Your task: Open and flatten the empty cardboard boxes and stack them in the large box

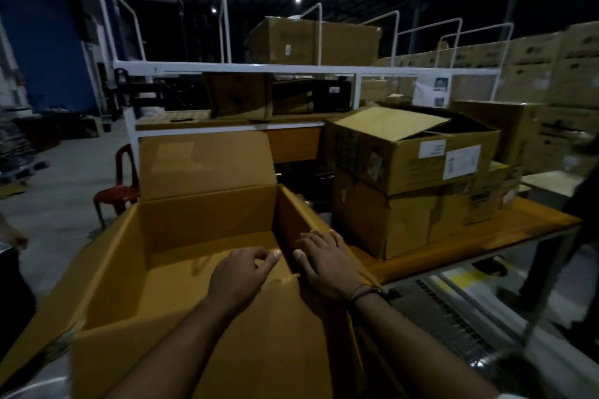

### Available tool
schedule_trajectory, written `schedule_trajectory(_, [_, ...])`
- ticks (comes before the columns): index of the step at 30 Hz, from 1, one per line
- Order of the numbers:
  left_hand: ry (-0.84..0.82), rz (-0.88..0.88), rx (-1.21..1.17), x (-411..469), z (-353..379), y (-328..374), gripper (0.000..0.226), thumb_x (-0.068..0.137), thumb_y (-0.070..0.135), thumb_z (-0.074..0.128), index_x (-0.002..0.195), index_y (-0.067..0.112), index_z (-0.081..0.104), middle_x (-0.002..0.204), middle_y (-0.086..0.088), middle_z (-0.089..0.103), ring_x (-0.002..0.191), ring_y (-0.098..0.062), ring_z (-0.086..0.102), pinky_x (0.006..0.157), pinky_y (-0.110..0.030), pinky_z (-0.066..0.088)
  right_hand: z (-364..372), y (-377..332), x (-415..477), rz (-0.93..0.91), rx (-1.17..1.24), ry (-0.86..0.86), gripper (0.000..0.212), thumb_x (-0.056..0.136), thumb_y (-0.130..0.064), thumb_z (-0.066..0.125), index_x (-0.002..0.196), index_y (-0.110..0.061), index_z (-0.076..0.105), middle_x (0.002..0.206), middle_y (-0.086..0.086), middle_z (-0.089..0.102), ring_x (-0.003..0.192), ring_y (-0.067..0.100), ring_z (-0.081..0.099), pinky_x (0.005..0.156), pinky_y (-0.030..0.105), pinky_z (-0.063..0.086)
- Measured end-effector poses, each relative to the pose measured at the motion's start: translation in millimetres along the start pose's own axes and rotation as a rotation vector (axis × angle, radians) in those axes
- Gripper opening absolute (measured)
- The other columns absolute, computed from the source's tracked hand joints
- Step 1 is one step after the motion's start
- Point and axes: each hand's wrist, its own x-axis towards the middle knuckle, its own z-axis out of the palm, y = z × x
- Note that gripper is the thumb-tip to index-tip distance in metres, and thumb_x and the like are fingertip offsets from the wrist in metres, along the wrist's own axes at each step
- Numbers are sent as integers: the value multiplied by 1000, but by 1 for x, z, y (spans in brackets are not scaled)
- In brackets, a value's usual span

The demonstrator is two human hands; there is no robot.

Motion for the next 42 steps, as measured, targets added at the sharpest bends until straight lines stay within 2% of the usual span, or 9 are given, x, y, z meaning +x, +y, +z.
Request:
schedule_trajectory(5, [4, 110, -128, 39, 27, 59, 47, 99, 70, 42, 114, 38, 72, 99, 25, 68, 82, 6, 63, 62, -21, 51, -30, 70, 5, 122, 44, 158, 65, 100, -59, 18, 139, -23, 56, 150, -2, 51, 147, 16, 35, 125, 45, 13])
schedule_trajectory(8, [-12, 167, -180, 58, 41, 91, 43, 100, 66, 46, 113, 34, 72, 98, 23, 69, 81, 8, 63, 61, -17, 49, -47, 110, 5, 228, 103, 264, 57, 100, -57, 31, 131, -21, 61, 142, 0, 58, 140, 19, 43, 118, 46, 26])
schedule_trajectory(12, [-6, 231, -208, 87, 62, 128, 46, 98, 69, 46, 123, 38, 67, 116, 18, 70, 84, 5, 65, 71, -24, 52, -67, 161, 6, 355, 144, 339, 44, 103, -48, 47, 133, -18, 60, 138, 3, 59, 135, 22, 48, 111, 46, 31])
schedule_trajectory(19, [-3, 322, -123, 153, 101, 201, 56, 98, 63, 52, 146, 34, 50, 143, 9, 57, 122, -12, 60, 91, -37, 55, -88, 239, 5, 434, 117, 392, 43, 103, -49, 52, 136, -22, 57, 143, 3, 57, 138, 20, 44, 112, 48, 34])
schedule_trajectory(24, [6, 348, 19, 204, 124, 254, 68, 97, 54, 61, 156, 31, 37, 162, 2, 36, 142, -24, 41, 109, -44, 44, -104, 279, 11, 455, 99, 414, 40, 101, -48, 55, 131, -22, 57, 139, 4, 57, 136, 23, 45, 109, 46, 34])
schedule_trajectory(28, [76, 379, 150, 247, 122, 287, 75, 97, 50, 63, 160, 37, 25, 169, -3, 18, 148, -30, 28, 114, -48, 35, -109, 293, 11, 461, 121, 467, 39, 100, -48, 57, 130, -23, 58, 139, 3, 58, 136, 22, 46, 108, 46, 36])
schedule_trajectory(32, [84, 431, 360, 291, 128, 309, 68, 103, 50, 50, 162, 42, 16, 172, -2, 12, 153, -34, 19, 114, -52, 36, -106, 314, 10, 468, 112, 496, 39, 98, -46, 60, 129, -23, 58, 137, 2, 59, 135, 22, 48, 104, 45, 39])
schedule_trajectory(36, [61, 429, 469, 312, 130, 301, 61, 107, 49, 41, 162, 43, 14, 169, 0, 24, 152, -33, 20, 112, -51, 34, -105, 331, 15, 462, 109, 512, 41, 98, -43, 62, 130, -18, 60, 136, 5, 60, 133, 24, 50, 104, 48, 40])
schedule_trajectory(42, [134, 490, 480, 319, 124, 290, 56, 103, 47, 50, 156, 41, 31, 158, 2, 43, 145, -29, 35, 106, -50, 39, -109, 334, 36, 446, 113, 487, 45, 100, -47, 58, 136, -20, 56, 144, 6, 54, 140, 22, 42, 112, 48, 33])
